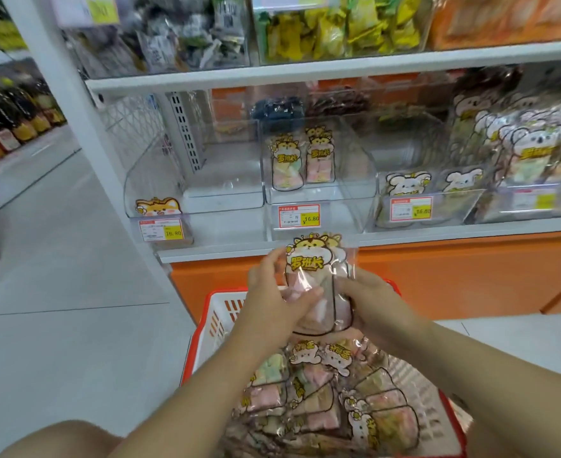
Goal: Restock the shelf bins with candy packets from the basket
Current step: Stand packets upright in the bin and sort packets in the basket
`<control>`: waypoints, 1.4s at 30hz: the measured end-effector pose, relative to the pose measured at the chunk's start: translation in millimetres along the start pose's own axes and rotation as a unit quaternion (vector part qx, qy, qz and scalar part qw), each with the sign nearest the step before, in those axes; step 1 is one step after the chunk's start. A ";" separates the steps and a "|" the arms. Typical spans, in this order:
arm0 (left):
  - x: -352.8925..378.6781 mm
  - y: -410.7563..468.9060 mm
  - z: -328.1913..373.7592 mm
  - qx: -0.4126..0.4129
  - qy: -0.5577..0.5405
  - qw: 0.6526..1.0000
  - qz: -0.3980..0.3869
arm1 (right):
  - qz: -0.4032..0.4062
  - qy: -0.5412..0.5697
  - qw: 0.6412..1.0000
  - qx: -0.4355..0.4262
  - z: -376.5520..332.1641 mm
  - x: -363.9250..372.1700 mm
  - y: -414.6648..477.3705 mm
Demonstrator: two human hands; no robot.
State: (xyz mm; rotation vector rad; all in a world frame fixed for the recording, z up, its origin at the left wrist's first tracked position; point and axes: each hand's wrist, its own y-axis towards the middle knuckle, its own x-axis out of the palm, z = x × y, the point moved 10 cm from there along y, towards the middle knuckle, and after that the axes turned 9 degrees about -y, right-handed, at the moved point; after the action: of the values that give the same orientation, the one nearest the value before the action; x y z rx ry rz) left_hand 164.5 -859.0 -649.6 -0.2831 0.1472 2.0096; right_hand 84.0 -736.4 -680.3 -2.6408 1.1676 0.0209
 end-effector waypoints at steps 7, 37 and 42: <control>-24.3 9.5 -25.5 -0.116 -0.169 0.979 0.006 | 0.061 -0.027 0.996 -0.061 -23.4 -33.1 0.4; 19.5 -10.7 -14.4 -0.091 -0.177 0.976 -0.090 | 0.054 0.013 0.996 -0.075 -15.3 -0.3 -7.0; -1.5 11.1 18.0 0.009 -0.013 0.994 -0.106 | 0.021 -0.059 0.996 -0.068 -45.7 -20.6 5.7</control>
State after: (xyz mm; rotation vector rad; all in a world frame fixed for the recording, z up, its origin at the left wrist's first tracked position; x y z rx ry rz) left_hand 152.7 -861.0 -632.2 -0.2510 0.1143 1.8006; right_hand 61.8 -735.9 -635.0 -2.6878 1.2215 0.2704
